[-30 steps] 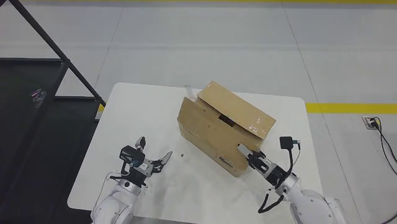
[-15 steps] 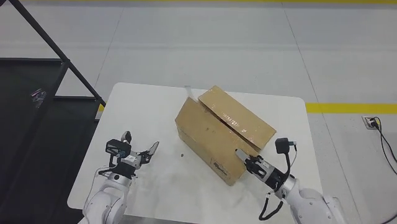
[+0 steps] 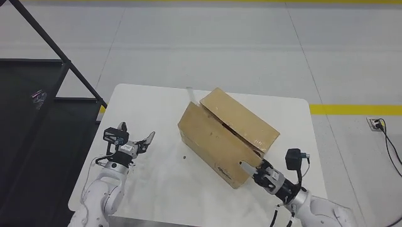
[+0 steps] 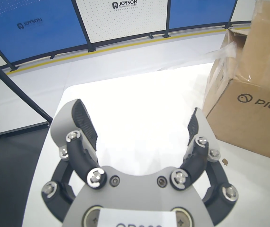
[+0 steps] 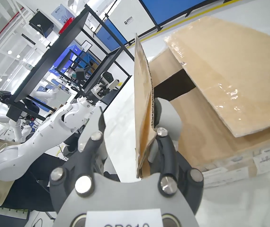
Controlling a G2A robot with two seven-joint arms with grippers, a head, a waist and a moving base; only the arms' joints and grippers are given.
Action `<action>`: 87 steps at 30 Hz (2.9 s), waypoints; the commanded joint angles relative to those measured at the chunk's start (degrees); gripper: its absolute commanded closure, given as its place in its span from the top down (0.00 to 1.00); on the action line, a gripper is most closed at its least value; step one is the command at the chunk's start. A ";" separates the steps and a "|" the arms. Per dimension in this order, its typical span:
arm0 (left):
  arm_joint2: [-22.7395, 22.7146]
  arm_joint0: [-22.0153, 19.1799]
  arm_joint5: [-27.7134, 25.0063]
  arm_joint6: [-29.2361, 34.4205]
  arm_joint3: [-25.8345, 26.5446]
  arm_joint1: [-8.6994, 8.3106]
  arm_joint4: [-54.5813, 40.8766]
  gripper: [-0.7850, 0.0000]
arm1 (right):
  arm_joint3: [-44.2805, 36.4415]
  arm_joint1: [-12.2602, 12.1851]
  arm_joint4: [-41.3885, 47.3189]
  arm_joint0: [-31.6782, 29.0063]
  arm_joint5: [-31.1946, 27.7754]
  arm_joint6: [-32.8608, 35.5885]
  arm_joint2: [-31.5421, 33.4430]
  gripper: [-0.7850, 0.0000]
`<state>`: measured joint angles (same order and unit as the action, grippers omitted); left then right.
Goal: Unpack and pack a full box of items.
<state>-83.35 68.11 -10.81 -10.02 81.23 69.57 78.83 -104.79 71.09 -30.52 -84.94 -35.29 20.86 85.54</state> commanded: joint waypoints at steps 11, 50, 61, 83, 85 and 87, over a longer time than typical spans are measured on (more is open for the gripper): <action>2.84 -7.60 -4.11 -0.54 -6.61 0.24 1.72 1.00 | -6.63 -0.12 -9.25 -10.16 1.94 -12.50 4.81 1.00; 3.22 -7.28 -3.83 -1.87 -8.89 0.17 0.92 1.00 | 18.75 2.50 0.02 16.50 20.03 -15.48 -6.56 1.00; 1.56 -6.43 -3.26 -2.46 -9.33 -0.13 0.22 1.00 | 21.74 3.09 -0.45 21.79 20.83 -13.36 -9.73 1.00; 2.20 -7.60 1.69 0.88 -10.06 0.14 0.65 1.00 | 23.88 3.41 -1.59 21.87 19.09 -19.72 -9.49 1.00; 3.09 -8.52 1.87 1.40 -10.87 0.31 1.17 1.00 | 23.88 3.41 -1.59 21.87 19.09 -19.72 -9.49 1.00; 3.73 -9.23 2.19 1.68 -11.53 0.41 1.87 1.00 | 23.88 3.41 -1.59 21.87 19.09 -19.72 -9.49 1.00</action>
<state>-79.97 59.26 -8.79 -8.47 70.07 69.93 80.29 -80.90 74.50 -32.12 -63.05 -16.20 1.15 76.05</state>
